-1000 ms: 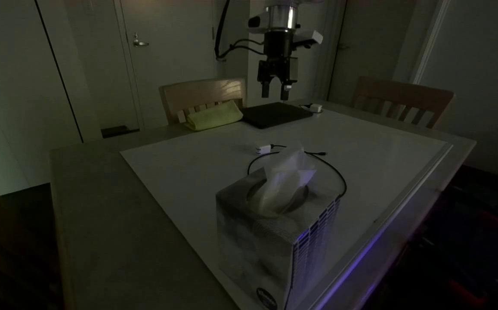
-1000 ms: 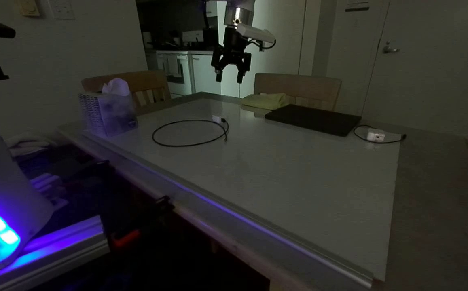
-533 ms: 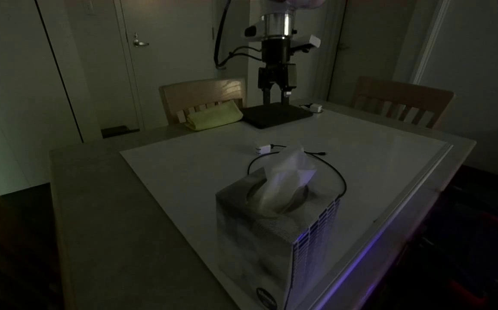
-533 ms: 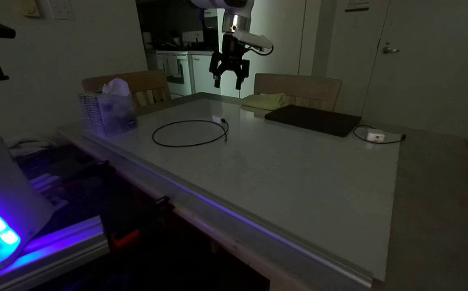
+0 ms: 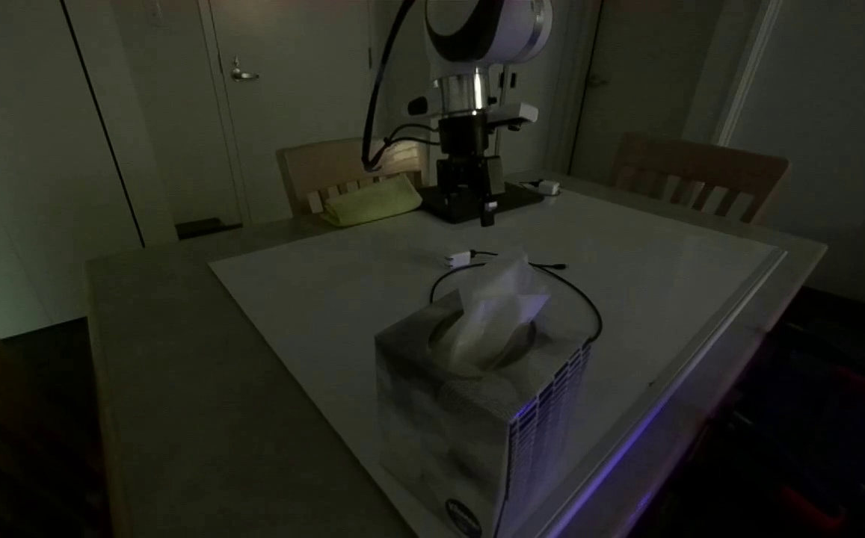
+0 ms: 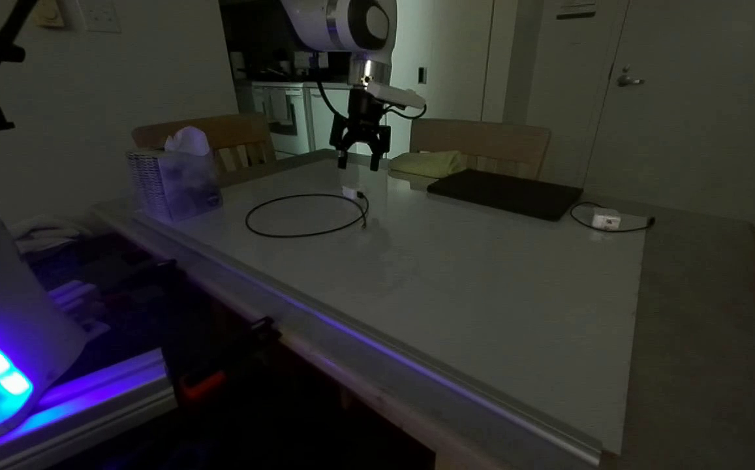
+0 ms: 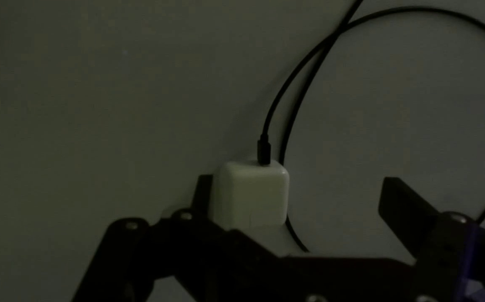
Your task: Unwind the black charging cable
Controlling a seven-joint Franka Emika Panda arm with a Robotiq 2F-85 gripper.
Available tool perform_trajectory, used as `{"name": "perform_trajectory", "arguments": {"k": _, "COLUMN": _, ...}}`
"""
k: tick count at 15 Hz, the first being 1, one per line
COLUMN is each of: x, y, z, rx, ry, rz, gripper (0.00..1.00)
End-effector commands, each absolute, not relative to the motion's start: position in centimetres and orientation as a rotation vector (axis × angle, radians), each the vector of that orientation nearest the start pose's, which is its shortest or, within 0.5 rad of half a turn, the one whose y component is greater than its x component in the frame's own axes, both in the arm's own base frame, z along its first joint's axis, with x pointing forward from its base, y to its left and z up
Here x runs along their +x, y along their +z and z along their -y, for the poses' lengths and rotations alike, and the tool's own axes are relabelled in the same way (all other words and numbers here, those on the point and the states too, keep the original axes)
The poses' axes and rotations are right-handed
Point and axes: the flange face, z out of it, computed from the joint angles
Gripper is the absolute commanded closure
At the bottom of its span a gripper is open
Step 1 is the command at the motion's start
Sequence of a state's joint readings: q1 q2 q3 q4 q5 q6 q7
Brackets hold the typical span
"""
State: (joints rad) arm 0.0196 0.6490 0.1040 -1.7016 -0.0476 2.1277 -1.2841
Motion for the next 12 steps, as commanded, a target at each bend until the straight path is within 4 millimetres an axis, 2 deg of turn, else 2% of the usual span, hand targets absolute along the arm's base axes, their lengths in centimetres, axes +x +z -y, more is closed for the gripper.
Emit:
{"name": "perform_trajectory", "arguments": {"k": 1, "x": 64.8, "y": 20.0, "z": -7.5, "rx": -2.279, "ry": 0.242, "rz": 1.932, "gripper": 0.0}}
{"name": "perform_trajectory", "arguments": {"k": 6, "x": 65.1, "y": 19.9, "z": -8.1, "rx": -2.308, "ry": 0.225, "rz": 1.93, "gripper": 0.0}}
{"name": "perform_trajectory", "arguments": {"k": 12, "x": 65.7, "y": 19.8, "z": -9.2, "rx": -2.227, "ry": 0.151, "rz": 2.164, "gripper": 0.0}}
